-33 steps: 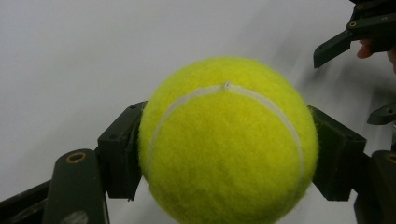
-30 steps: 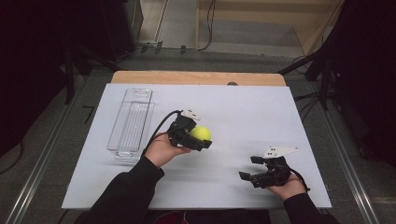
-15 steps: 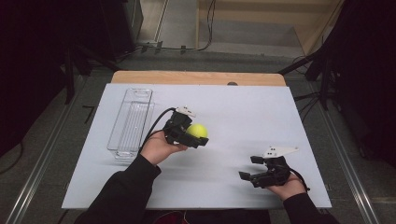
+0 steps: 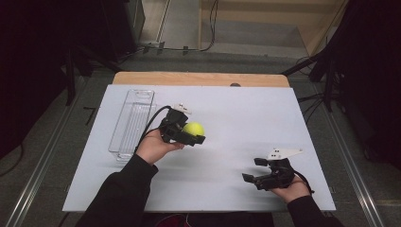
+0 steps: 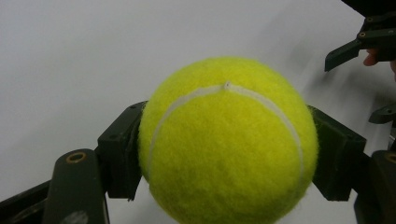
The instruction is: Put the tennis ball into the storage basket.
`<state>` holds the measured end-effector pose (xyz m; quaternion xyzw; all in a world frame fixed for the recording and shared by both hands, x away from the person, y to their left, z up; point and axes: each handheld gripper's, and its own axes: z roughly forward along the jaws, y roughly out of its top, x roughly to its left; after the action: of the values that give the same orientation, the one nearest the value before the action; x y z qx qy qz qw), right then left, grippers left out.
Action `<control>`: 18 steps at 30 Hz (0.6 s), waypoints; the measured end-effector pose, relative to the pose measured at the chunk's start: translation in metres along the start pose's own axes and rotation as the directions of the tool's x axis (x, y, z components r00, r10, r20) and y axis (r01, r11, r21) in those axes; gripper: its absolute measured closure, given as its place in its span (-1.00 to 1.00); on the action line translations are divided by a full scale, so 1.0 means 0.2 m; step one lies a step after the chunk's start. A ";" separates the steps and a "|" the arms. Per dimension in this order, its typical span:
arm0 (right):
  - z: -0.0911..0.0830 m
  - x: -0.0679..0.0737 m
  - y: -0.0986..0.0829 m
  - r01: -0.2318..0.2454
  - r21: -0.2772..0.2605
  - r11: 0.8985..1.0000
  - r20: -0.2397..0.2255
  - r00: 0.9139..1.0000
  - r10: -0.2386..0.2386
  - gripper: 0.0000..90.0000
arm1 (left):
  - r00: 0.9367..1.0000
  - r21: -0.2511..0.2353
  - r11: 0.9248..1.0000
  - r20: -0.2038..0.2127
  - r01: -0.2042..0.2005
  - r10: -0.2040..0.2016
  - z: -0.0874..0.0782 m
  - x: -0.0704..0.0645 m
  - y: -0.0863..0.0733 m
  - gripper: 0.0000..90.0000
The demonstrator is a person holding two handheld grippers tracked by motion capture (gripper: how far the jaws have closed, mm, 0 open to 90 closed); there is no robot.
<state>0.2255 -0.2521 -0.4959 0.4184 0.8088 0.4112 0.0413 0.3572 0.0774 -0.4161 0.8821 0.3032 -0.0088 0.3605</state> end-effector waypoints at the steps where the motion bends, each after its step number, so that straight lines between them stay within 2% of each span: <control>1: 0.00 0.00 0.00 0.001 0.000 1.000 0.000 1.000 -0.001 -0.67 | 1.000 0.000 1.000 -0.001 0.005 -0.005 -0.01 0.01 0.00 -0.43; 14: 0.00 0.00 0.00 -0.002 -0.002 1.000 0.000 1.000 0.002 -0.67 | 0.999 -0.007 0.999 -0.022 0.043 -0.043 -0.07 0.07 -0.01 -0.43; 18: 0.00 0.00 0.00 -0.001 -0.006 1.000 0.001 1.000 0.001 -0.67 | 0.999 0.000 0.999 -0.031 0.041 -0.041 -0.09 0.08 -0.01 -0.43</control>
<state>0.2251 -0.2522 -0.4950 0.4188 0.8073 0.4136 0.0426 0.3661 0.0984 -0.4083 0.8758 0.3270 -0.0026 0.3550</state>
